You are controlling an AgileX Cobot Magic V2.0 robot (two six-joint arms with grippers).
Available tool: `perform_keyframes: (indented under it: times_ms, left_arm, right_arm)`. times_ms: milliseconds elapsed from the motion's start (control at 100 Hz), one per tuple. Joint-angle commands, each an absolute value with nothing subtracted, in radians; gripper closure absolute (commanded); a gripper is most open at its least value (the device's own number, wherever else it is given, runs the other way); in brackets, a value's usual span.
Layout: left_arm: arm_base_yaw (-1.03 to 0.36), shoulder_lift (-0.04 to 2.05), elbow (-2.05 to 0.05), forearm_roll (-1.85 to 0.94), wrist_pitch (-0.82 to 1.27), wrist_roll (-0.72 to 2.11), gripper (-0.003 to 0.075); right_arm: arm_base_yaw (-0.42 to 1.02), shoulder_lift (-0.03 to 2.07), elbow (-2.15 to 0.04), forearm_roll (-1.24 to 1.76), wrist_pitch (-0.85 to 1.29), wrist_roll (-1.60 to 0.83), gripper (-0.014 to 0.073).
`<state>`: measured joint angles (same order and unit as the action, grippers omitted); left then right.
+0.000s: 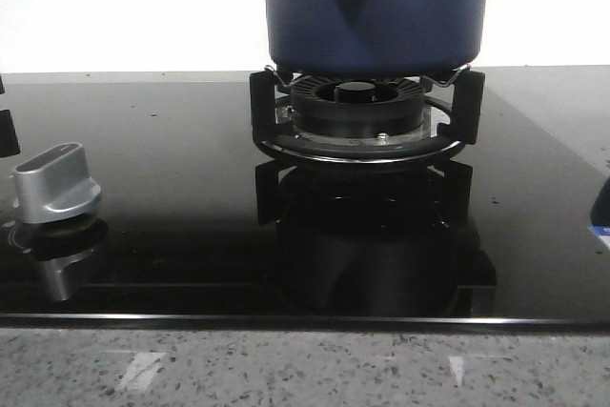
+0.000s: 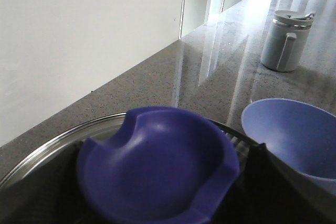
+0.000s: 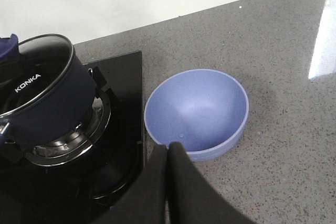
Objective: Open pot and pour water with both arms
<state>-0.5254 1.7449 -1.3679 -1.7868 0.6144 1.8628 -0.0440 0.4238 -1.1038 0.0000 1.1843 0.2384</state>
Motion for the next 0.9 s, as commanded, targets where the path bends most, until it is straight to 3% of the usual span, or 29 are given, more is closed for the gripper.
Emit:
perform_keyframes:
  times_ms: [0, 240, 460, 630, 890]
  left_arm:
    - [-0.529, 1.659, -1.396, -1.873, 0.634, 1.858, 0.0159]
    - [-0.482, 1.525, -1.396, -1.841, 0.638, 1.846, 0.0193]
    - [-0.425, 1.287, -1.295, -1.755, 0.522, 1.767, 0.0455]
    - [-0.418, 1.022, -1.068, -1.75, 0.273, 1.767, 0.0547]
    - [-0.418, 0.619, -0.652, -1.717, 0.181, 1.778, 0.0726]
  right_arm:
    - [-0.044, 0.436, -1.103, -0.007, 1.101, 0.227, 0.0662]
    - [-0.044, 0.436, -1.031, -0.007, 1.022, 0.209, 0.0662]
    - [-0.01, 0.416, -0.95, -0.007, 0.907, 0.074, 0.0662]
    - [0.005, 0.332, -0.842, -0.007, 0.725, 0.032, 0.0662]
    - [0.005, 0.196, -0.669, 0.0, 0.627, 0.03, 0.0669]
